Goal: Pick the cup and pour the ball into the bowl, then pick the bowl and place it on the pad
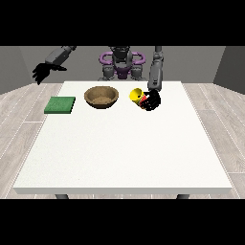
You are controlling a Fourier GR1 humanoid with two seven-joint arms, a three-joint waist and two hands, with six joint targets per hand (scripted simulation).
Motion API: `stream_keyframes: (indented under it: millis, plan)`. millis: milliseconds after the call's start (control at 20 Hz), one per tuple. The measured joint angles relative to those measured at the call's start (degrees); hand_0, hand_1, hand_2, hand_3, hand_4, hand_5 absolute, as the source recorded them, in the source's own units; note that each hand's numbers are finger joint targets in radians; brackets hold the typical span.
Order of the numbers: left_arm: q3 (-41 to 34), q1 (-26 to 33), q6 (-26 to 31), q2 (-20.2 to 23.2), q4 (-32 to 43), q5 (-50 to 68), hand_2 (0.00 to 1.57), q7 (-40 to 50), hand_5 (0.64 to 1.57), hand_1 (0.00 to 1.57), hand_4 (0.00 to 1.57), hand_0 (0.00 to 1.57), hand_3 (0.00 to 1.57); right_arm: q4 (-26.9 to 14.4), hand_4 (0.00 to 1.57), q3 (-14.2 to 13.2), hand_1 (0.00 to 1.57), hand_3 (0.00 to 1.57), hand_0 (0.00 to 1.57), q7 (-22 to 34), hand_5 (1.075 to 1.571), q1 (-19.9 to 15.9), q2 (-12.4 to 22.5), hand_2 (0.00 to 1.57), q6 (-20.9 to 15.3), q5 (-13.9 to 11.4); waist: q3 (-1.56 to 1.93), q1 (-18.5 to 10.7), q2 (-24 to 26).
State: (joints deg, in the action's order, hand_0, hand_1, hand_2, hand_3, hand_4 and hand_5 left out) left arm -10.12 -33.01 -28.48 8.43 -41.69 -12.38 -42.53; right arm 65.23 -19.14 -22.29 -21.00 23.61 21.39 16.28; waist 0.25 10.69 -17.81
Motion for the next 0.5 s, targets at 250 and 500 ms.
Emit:
stream_keyframes:
  millis: [250,500]
  plan:
    - [6.8,-1.0,-3.6,-0.8,-0.8,-8.1,1.57,10.7,1.536,1.38,1.03,1.38,1.57,-7.2,0.0,-1.0,0.0,0.0,0.0,0.6,1.56,1.3,1.1,0.0,0.4,-0.6,-0.08,-3.4,8.6]
    - [15.0,-2.9,-4.3,-2.2,-1.7,-17.9,1.57,23.3,1.566,1.37,1.14,1.37,1.57,-14.2,0.0,-2.3,0.0,0.0,0.0,-0.5,1.558,3.3,2.2,0.0,-0.3,-2.0,-0.06,-8.3,15.8]
